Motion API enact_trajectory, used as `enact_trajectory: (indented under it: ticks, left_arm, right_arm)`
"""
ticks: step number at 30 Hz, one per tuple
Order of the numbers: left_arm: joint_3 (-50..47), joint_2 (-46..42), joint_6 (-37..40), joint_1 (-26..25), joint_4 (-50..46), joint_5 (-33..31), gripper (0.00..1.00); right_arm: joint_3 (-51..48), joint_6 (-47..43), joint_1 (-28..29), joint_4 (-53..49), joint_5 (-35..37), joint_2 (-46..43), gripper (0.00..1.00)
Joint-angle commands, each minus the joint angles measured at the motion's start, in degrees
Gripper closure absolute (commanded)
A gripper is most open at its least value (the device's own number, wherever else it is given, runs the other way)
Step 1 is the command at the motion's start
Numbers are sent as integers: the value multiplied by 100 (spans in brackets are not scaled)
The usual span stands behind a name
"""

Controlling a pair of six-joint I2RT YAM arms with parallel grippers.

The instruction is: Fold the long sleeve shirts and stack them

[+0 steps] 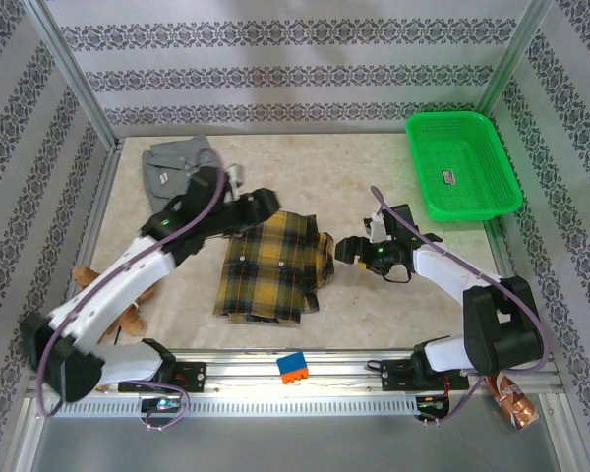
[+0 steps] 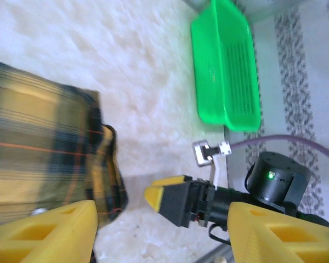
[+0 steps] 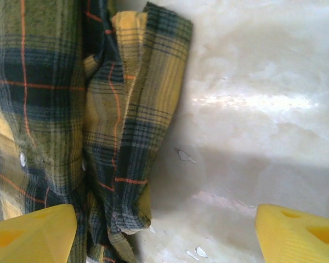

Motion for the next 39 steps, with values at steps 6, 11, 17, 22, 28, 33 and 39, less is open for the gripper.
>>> enact_trajectory:
  ticks: [6, 11, 17, 22, 28, 33, 39]
  left_arm:
    - [-1889, -581, 142, 480, -611, -331, 37]
    - [-2429, -323, -129, 433, 19, -449, 38]
    - [-2492, 202, -343, -42, 577, -688, 39]
    - [-2580, 633, -574, -454, 811, -1068, 39]
    - [-2589, 1135, -873, -885, 1017, -1615, 39]
    - [-2486, 1579, -1010, -1105, 1173, -1740, 39]
    - [-2257, 1274, -1088, -1228, 752, -1787, 38]
  right_arm:
    - [559, -423, 1270, 236, 52, 393, 4]
    - [912, -182, 1814, 319, 100, 1054, 13]
    - [1298, -186, 2054, -36, 350, 1462, 18]
    - [1380, -406, 1866, -869, 960, 1160, 13]
    - [1005, -611, 1347, -963, 1011, 770, 8]
    - [952, -730, 1325, -578, 767, 660, 6]
    - [1771, -775, 1338, -1478, 975, 80, 8]
